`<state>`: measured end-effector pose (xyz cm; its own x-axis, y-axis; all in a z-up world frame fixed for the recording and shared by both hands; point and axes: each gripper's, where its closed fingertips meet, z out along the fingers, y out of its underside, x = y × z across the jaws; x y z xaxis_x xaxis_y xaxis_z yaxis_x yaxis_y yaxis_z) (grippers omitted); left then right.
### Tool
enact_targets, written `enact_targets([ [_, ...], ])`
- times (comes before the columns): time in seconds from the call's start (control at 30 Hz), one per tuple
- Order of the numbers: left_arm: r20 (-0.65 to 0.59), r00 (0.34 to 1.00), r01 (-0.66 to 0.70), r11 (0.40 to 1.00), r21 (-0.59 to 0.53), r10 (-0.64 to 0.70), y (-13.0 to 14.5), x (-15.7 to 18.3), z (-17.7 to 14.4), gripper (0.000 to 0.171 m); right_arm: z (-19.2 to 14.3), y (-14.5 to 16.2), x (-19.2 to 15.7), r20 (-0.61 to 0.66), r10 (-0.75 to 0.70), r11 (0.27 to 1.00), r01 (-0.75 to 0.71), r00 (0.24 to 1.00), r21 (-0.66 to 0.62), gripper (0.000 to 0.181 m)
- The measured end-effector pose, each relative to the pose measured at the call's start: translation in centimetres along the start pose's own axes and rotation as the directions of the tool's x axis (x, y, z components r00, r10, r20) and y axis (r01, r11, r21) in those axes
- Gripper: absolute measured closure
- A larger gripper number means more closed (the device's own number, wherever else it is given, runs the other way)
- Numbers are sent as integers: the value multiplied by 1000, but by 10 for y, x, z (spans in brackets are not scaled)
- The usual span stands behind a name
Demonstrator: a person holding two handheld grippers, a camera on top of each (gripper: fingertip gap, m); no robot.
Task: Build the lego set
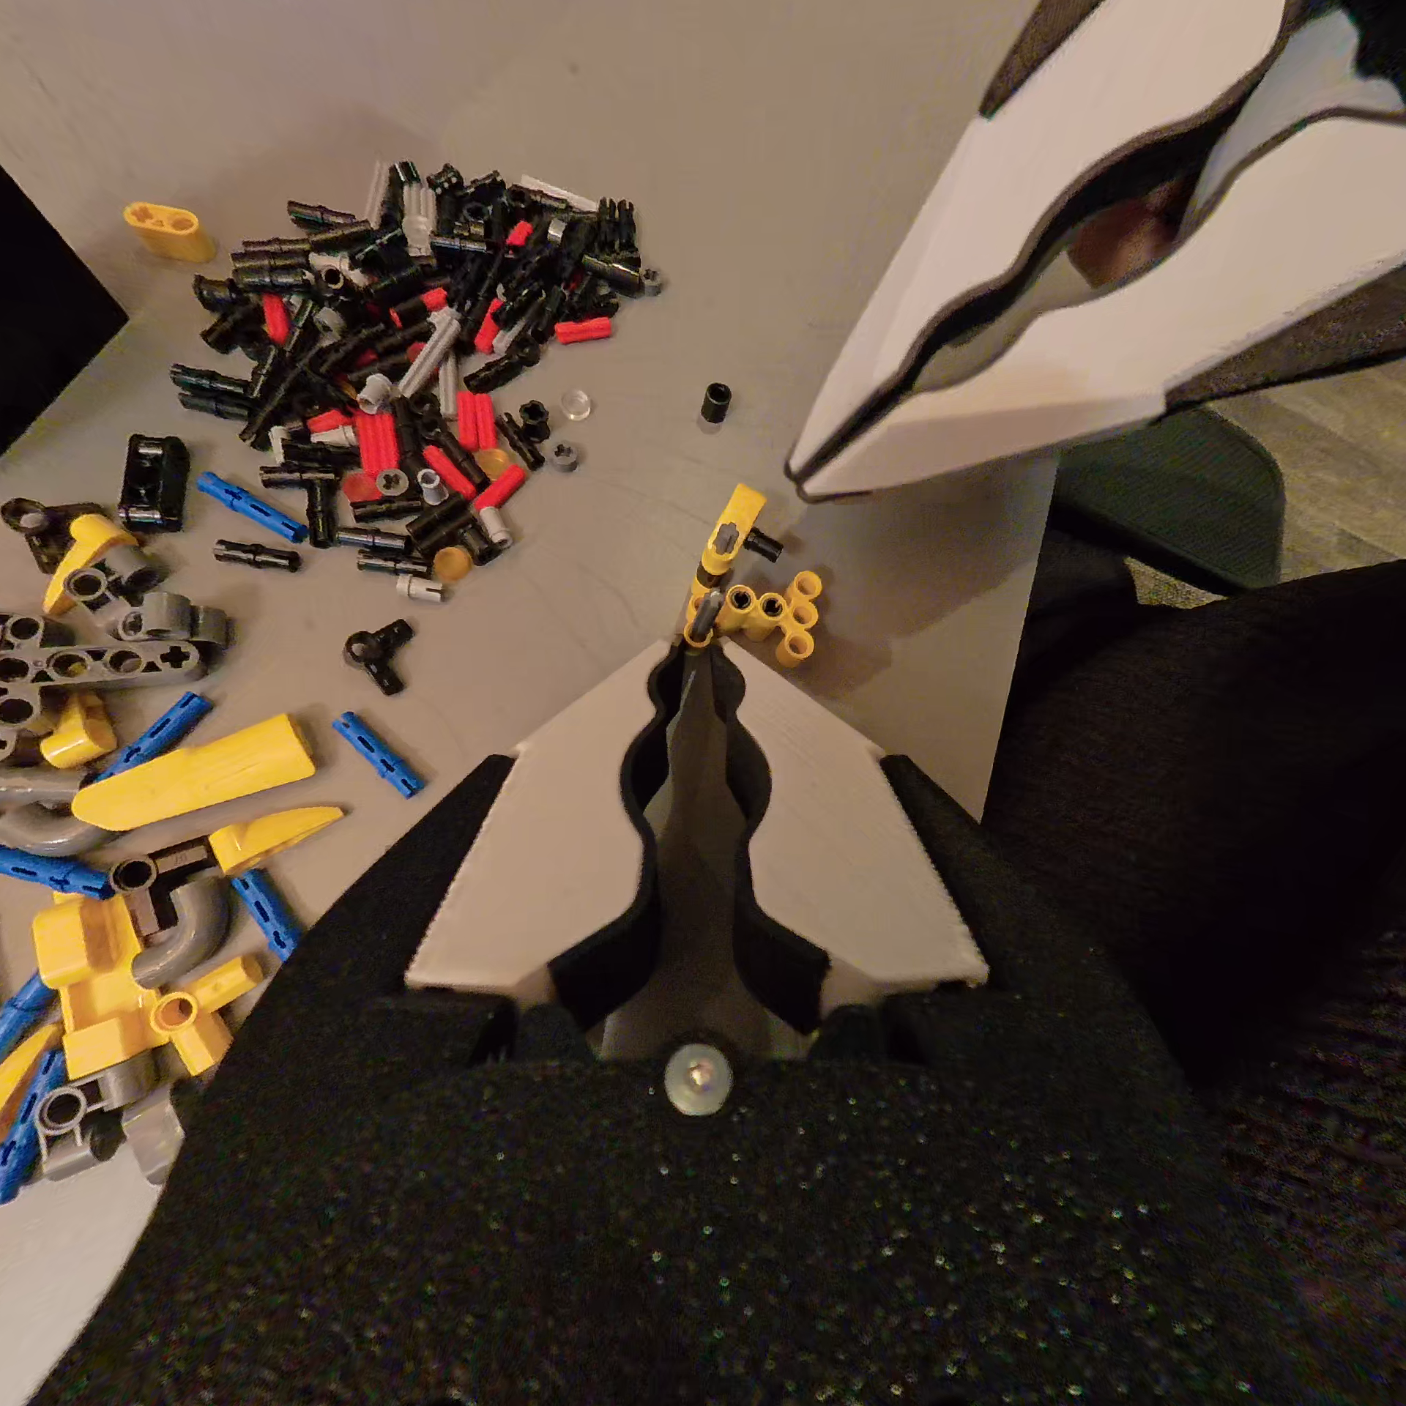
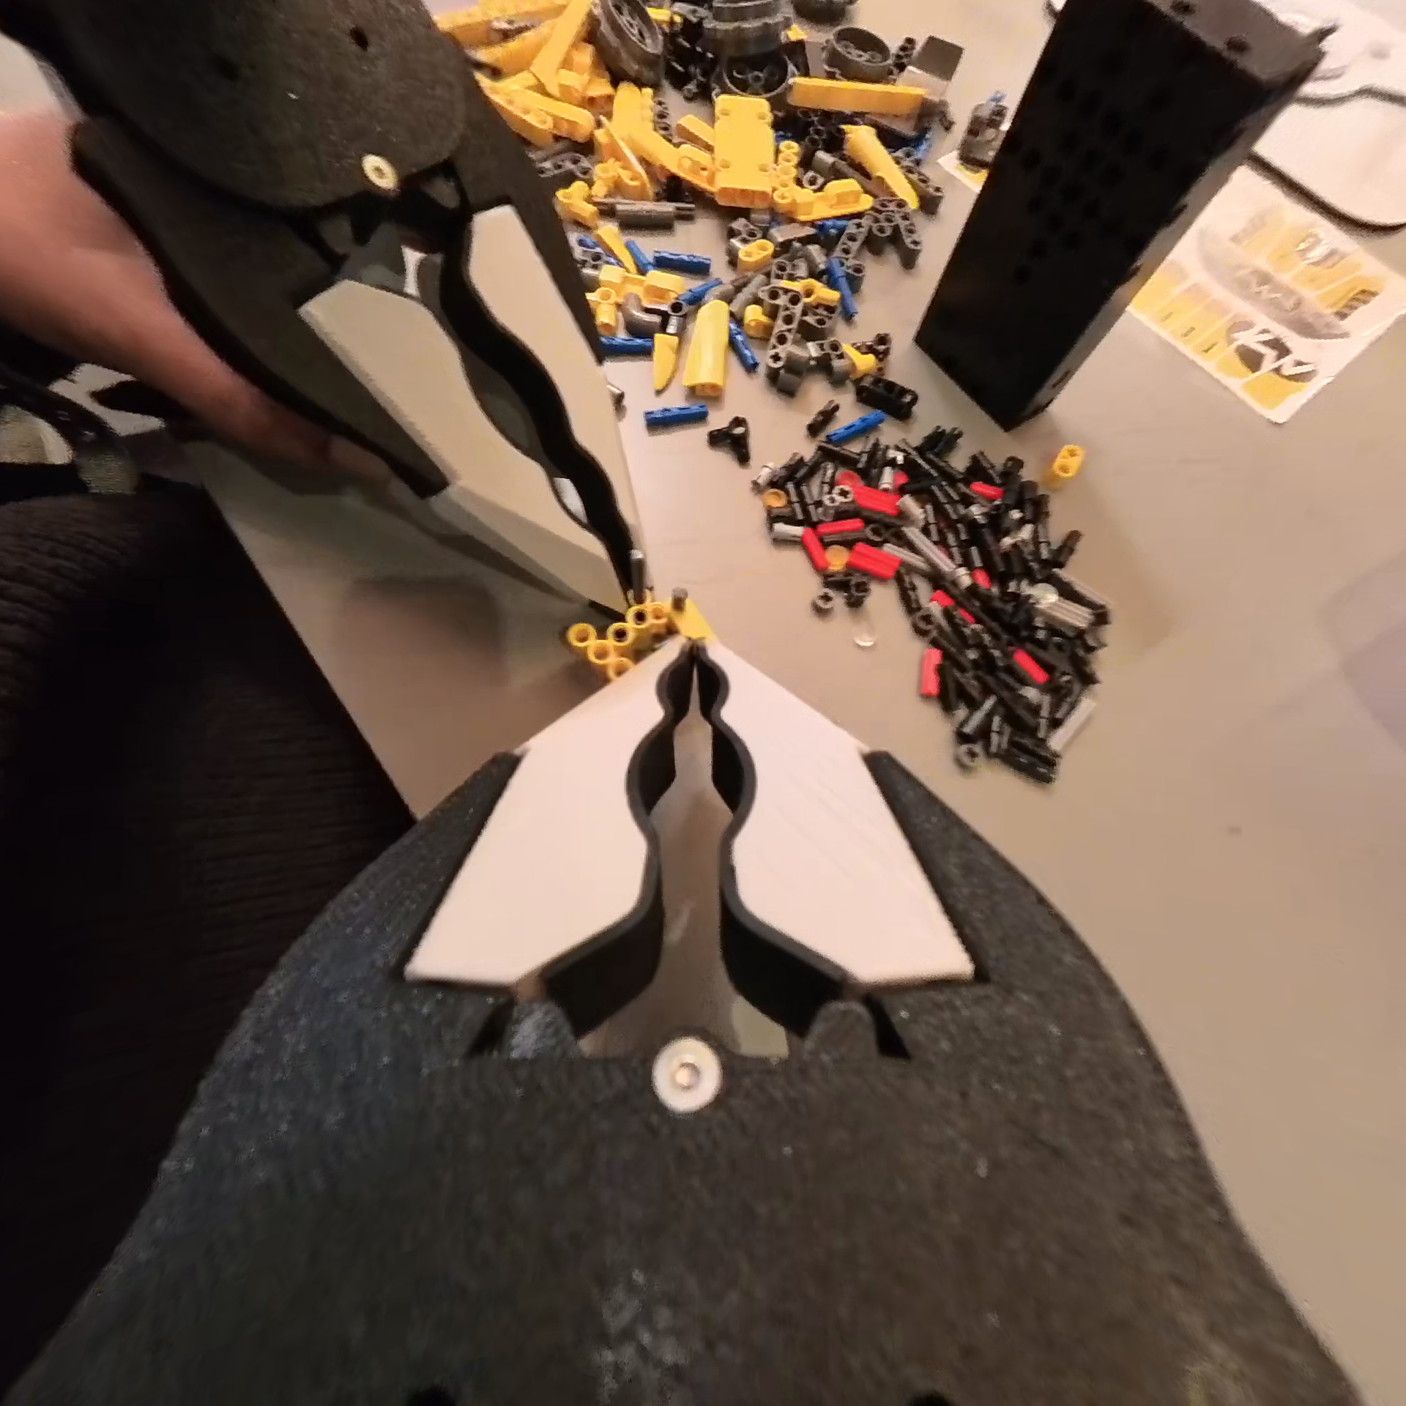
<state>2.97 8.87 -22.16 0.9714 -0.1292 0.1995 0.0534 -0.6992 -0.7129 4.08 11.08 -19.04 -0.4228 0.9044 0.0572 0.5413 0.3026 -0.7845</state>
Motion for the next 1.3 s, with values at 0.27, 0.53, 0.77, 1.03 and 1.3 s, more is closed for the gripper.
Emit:
enact_targets([
  [0.27,2,1000,-2,1000,0,2,0,0,0,165,12,15,0,14,4,999,-3,1000,-54,181],
  [0.53,-1,1000,0,1000,0,0,0,0,0,165,14,18,2,11,3,998,-3,1000,-68,181],
  [0.77,-1,1000,1,1000,0,-1,0,0,0,165,7,22,12,-21,15,998,-17,1000,-63,181],
  [1.03,-5,1000,6,1000,0,-6,0,0,0,165,-4,21,35,-81,110,991,-103,991,84,181],
  [1.3,-5,1000,5,1000,0,-5,0,0,0,165,-14,18,40,-21,300,933,-289,954,217,181],
])
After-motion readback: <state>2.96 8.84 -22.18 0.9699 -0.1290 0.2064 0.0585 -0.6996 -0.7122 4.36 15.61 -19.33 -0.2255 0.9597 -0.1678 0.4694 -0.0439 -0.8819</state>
